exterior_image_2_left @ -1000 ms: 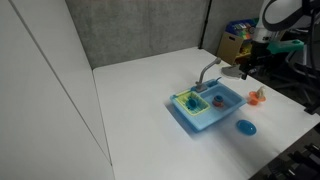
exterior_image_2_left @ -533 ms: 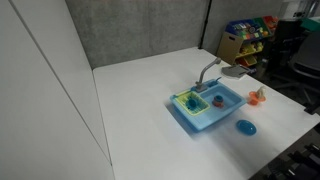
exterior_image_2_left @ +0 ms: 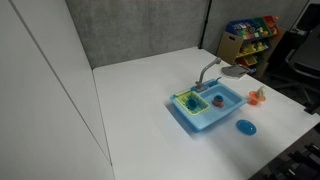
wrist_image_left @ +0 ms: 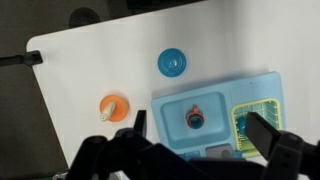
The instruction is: Put the blue cup in orange cup in the sink
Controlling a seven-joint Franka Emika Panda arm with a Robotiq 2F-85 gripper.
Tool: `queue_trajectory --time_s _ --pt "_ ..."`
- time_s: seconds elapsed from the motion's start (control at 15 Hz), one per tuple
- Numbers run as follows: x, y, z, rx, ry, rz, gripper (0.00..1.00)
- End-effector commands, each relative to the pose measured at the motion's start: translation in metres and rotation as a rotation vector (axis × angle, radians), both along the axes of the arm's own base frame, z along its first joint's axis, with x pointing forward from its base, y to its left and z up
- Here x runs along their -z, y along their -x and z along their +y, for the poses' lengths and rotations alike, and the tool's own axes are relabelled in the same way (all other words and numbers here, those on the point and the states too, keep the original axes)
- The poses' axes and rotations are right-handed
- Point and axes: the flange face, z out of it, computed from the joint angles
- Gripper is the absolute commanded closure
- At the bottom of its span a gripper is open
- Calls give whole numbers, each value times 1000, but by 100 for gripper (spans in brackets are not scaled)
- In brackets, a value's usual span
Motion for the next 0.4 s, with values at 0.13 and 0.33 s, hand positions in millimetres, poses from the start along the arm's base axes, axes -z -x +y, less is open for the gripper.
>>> queue_trajectory --time_s 0.13,0.33 --pt "-32 33 8 18 6 -18 0" --pt "-33 28 7 3 2 -22 0"
